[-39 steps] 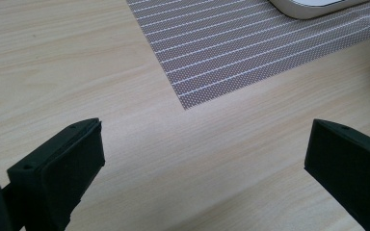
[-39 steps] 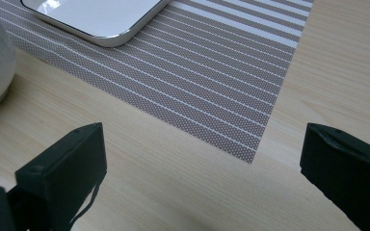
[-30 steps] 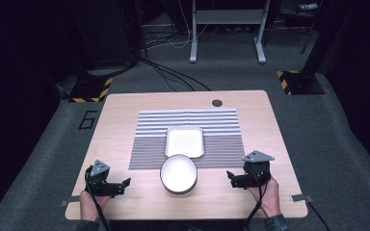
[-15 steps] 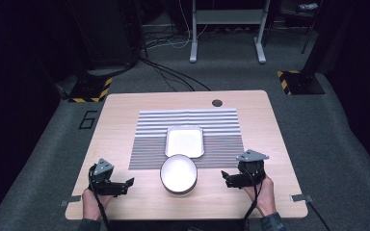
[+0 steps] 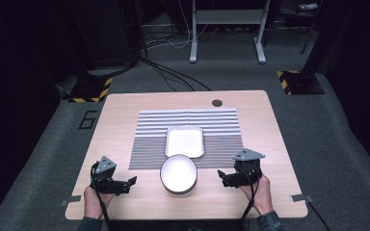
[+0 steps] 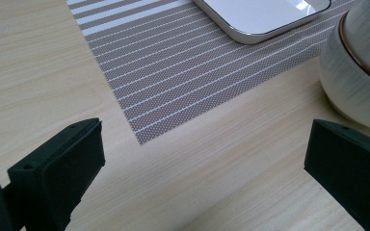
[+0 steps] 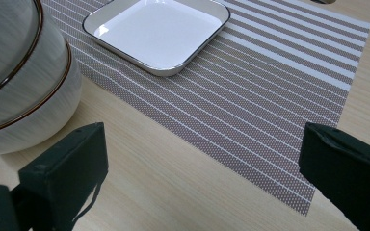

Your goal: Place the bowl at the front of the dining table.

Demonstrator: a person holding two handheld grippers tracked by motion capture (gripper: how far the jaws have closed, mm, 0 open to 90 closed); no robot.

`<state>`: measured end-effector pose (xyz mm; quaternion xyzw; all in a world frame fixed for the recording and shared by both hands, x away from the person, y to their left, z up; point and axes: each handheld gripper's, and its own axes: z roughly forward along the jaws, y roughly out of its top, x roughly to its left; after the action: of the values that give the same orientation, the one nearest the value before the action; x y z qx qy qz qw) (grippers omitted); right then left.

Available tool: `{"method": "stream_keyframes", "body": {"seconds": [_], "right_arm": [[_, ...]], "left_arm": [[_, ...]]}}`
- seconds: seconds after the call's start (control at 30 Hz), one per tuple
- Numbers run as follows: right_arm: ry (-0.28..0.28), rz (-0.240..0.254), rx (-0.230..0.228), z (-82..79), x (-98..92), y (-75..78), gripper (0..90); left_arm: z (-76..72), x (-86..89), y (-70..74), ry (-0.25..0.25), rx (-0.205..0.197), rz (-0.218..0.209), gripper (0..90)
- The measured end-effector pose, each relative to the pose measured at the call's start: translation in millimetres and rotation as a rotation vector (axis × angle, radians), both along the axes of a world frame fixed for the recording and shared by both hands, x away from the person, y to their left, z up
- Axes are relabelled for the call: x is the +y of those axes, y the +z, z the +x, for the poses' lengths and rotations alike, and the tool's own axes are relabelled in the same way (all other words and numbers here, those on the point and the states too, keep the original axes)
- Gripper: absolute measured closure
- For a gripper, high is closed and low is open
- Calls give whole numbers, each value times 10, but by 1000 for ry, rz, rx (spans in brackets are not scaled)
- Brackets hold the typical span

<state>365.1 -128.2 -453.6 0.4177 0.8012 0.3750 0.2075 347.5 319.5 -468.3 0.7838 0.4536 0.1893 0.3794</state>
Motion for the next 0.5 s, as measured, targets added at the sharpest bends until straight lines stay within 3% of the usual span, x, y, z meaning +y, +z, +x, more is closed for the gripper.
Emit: {"method": "stream_keyframes", "body": {"seconds": [0.5], "right_arm": [[14,7,-7,8,70,73,28]], "left_arm": [[43,-118,93,-31,-10,-3,2]]}}
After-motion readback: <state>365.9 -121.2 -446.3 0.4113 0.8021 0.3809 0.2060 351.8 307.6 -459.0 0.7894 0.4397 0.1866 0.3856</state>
